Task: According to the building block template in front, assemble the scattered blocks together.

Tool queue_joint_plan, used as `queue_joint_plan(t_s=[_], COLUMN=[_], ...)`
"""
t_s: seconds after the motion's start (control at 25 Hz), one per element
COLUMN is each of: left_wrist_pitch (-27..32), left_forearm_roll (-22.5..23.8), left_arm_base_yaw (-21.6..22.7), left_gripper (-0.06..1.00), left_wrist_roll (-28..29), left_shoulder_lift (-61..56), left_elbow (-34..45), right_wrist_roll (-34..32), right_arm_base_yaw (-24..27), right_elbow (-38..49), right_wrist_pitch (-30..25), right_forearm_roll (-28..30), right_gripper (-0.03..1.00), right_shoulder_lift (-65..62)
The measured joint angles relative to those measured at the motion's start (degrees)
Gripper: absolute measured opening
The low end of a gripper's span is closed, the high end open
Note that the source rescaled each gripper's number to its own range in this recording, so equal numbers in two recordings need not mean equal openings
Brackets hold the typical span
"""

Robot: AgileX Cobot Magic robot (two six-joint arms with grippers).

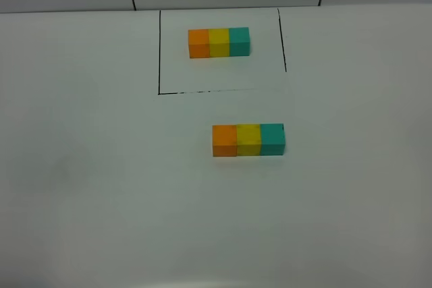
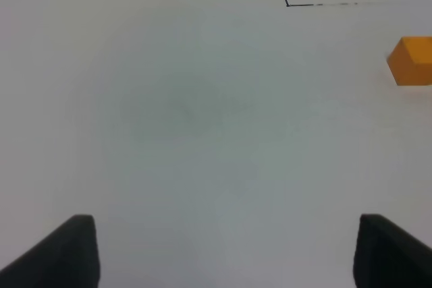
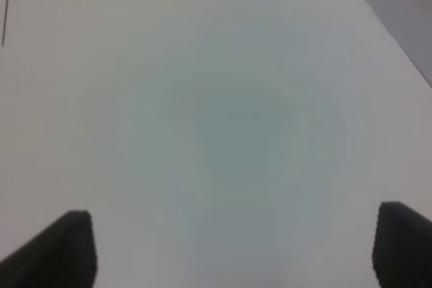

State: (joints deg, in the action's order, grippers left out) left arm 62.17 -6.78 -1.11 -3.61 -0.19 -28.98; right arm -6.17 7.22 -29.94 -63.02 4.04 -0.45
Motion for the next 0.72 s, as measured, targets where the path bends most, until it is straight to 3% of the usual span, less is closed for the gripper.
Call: queue_joint_plan(t_s=[0.72], left_wrist_pitch=[0.00], left_forearm_roll=[0.00], left_arm_base_yaw=[0.00], left_gripper=[0.98], left_wrist_roll=[0.00], left_shoulder_lift=[0.00], left_elbow=[0.00], right_wrist_roll=[0.17], right_arm_base_yaw=[0.00], right_elbow=[0.00], right_wrist_pitch=[0.05], right_forearm_roll=[-0.07], right_gripper=[0.68], right_shoulder_lift=[0.00])
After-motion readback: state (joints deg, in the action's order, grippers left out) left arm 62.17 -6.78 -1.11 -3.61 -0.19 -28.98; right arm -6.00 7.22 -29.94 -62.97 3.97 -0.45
